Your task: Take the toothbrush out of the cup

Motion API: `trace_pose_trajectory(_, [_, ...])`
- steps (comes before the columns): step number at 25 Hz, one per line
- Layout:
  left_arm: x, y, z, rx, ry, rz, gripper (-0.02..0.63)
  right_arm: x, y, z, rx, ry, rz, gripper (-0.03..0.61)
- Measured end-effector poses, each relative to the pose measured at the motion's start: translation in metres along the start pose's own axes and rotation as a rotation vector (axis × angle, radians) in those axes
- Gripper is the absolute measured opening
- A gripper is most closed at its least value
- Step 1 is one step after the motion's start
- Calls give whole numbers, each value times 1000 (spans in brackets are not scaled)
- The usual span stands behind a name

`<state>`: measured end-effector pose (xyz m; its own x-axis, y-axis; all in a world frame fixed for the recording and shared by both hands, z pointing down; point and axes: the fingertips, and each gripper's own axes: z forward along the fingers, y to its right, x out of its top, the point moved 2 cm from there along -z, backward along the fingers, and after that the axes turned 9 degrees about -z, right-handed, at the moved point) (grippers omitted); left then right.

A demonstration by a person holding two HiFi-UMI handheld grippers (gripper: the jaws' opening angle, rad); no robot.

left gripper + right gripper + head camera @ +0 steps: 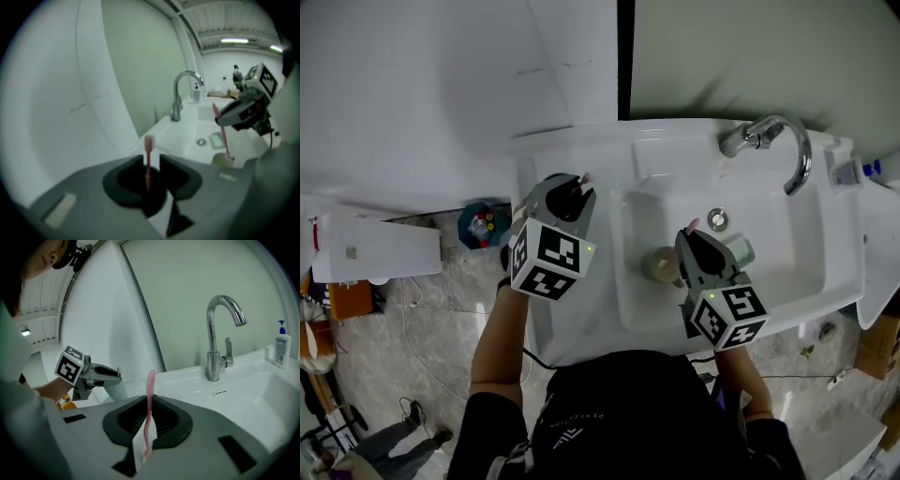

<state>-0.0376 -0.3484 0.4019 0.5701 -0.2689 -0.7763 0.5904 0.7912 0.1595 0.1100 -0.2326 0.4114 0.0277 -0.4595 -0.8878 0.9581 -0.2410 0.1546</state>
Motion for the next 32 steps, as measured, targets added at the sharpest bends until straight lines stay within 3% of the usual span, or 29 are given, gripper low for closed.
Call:
trace_pose_trajectory(11, [1, 2, -3, 6, 16, 26, 26, -3, 3, -1, -4, -3, 5, 29])
trace_pose_trajectory(20, [1, -2, -12, 20, 54, 8, 23, 2, -2, -3, 0, 10, -13, 29])
trace_pose_trajectory(32, [26, -11, -54, 129, 188, -14, 22, 16, -10, -15, 31, 54, -51, 28])
